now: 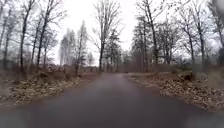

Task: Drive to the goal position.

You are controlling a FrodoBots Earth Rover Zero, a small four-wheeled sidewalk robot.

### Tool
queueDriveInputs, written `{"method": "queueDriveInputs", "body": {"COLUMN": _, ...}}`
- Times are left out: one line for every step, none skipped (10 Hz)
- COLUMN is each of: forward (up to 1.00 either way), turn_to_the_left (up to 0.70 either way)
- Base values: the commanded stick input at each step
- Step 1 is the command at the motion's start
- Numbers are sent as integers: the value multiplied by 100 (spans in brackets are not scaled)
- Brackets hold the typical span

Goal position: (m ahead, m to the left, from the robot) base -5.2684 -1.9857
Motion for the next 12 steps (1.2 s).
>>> {"method": "queueDriveInputs", "body": {"forward": 100, "turn_to_the_left": 2}}
{"method": "queueDriveInputs", "body": {"forward": 100, "turn_to_the_left": 0}}
{"method": "queueDriveInputs", "body": {"forward": 100, "turn_to_the_left": 0}}
{"method": "queueDriveInputs", "body": {"forward": 100, "turn_to_the_left": 0}}
{"method": "queueDriveInputs", "body": {"forward": 100, "turn_to_the_left": 0}}
{"method": "queueDriveInputs", "body": {"forward": 100, "turn_to_the_left": 0}}
{"method": "queueDriveInputs", "body": {"forward": 100, "turn_to_the_left": 0}}
{"method": "queueDriveInputs", "body": {"forward": 100, "turn_to_the_left": 0}}
{"method": "queueDriveInputs", "body": {"forward": 100, "turn_to_the_left": 0}}
{"method": "queueDriveInputs", "body": {"forward": 100, "turn_to_the_left": 0}}
{"method": "queueDriveInputs", "body": {"forward": 100, "turn_to_the_left": 0}}
{"method": "queueDriveInputs", "body": {"forward": 100, "turn_to_the_left": 0}}
